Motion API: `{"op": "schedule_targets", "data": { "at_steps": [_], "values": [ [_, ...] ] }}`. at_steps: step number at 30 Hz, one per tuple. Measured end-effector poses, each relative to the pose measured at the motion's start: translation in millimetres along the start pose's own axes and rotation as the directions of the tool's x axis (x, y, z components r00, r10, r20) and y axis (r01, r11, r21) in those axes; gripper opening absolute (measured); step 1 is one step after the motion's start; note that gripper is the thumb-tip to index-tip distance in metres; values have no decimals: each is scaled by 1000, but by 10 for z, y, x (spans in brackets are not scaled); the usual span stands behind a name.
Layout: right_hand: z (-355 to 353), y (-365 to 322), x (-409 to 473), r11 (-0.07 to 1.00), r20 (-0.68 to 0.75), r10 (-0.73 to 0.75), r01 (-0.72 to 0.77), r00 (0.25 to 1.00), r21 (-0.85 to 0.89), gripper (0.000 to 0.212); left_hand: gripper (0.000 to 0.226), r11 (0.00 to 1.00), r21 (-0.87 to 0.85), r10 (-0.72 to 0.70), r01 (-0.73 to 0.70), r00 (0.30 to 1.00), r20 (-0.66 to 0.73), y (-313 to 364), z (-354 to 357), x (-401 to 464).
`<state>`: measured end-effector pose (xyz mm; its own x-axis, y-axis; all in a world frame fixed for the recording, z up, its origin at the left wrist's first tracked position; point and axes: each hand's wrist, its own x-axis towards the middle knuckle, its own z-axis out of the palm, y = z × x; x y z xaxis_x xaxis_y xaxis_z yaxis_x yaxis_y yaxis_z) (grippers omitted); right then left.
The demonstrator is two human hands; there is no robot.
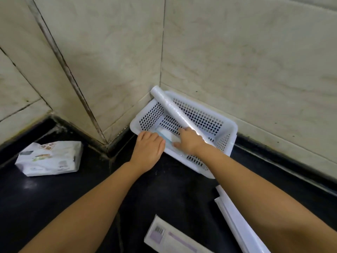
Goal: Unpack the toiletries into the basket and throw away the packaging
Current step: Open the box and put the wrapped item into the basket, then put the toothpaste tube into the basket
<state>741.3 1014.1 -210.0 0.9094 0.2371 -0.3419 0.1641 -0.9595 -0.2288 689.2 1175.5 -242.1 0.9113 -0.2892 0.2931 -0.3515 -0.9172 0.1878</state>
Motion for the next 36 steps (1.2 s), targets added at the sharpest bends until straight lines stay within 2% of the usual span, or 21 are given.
{"op": "schedule_targets", "data": {
  "at_steps": [3, 5, 6, 8, 10, 11, 13, 15, 16, 19, 24, 27, 29, 30, 31, 33, 35, 36],
  "values": [
    [-373, 240, -488, 969, -141, -43, 76, 989, 234, 46, 33, 999, 3, -44, 44, 992, 121, 22, -50, 22],
    [-526, 523, -939, 936, -187, 17, 50, 982, 348, 38, 25, 992, -110, -49, 62, 992, 117, 190, -140, 14],
    [-539, 687, -1193, 919, -191, 63, 18, 980, 395, 31, 26, 985, -169, 1, 13, 997, 83, 353, -203, -19],
    [-406, 1014, -1709, 882, -149, 152, -66, 977, 467, 17, 29, 948, -267, 178, -175, 984, -14, 775, -307, -140],
    [-83, 1303, -2174, 890, -56, 229, -185, 972, 418, 12, 26, 856, -356, 391, -374, 920, -25, 1240, -329, -349],
    [130, 1404, -2369, 899, 3, 262, -245, 965, 364, 17, 24, 808, -384, 497, -446, 867, 40, 1454, -291, -472],
    [571, 1503, -2688, 899, 95, 310, -324, 946, 294, 41, 29, 767, -361, 633, -530, 718, 291, 1805, -147, -699],
    [925, 1489, -2896, 879, 122, 351, -372, 928, 298, 61, 40, 764, -258, 630, -592, 597, 498, 2002, 28, -856],
    [1038, 1467, -2954, 869, 101, 372, -384, 923, 312, 66, 42, 770, -222, 605, -598, 576, 549, 2055, 92, -904],
    [1200, 1424, -3023, 844, 20, 413, -390, 911, 369, 65, 30, 805, -189, 555, -562, 602, 574, 2146, 189, -961],
    [1148, 1557, -3030, 803, 38, 437, -408, 899, 435, 55, 26, 835, -154, 502, -529, 616, 607, 2195, 130, -941],
    [986, 1765, -3032, 772, -4, 514, -460, 858, 439, 52, 24, 849, -150, 458, -506, 565, 686, 2117, 45, -946],
    [827, 1874, -2985, 748, -54, 573, -496, 817, 441, 54, 24, 879, -251, 447, -406, 516, 731, 2048, -40, -950],
    [731, 1900, -2941, 744, -81, 586, -496, 806, 447, 56, 26, 893, -324, 446, -312, 518, 730, 1998, -88, -935],
    [624, 1904, -2884, 753, -114, 582, -480, 805, 450, 57, 29, 895, -390, 440, -215, 558, 703, 1931, -140, -901],
    [379, 1835, -2720, 801, -204, 527, -402, 825, 443, 57, 26, 871, -476, 399, -119, 737, 546, 1732, -245, -775],
    [98, 1642, -2490, 849, -302, 444, -289, 844, 443, 56, 22, 870, -476, 286, -129, 918, 274, 1462, -328, -580],
    [-41, 1505, -2348, 870, -350, 396, -224, 849, 439, 55, 20, 885, -442, 223, -145, 966, 130, 1308, -357, -469]
  ]
}}
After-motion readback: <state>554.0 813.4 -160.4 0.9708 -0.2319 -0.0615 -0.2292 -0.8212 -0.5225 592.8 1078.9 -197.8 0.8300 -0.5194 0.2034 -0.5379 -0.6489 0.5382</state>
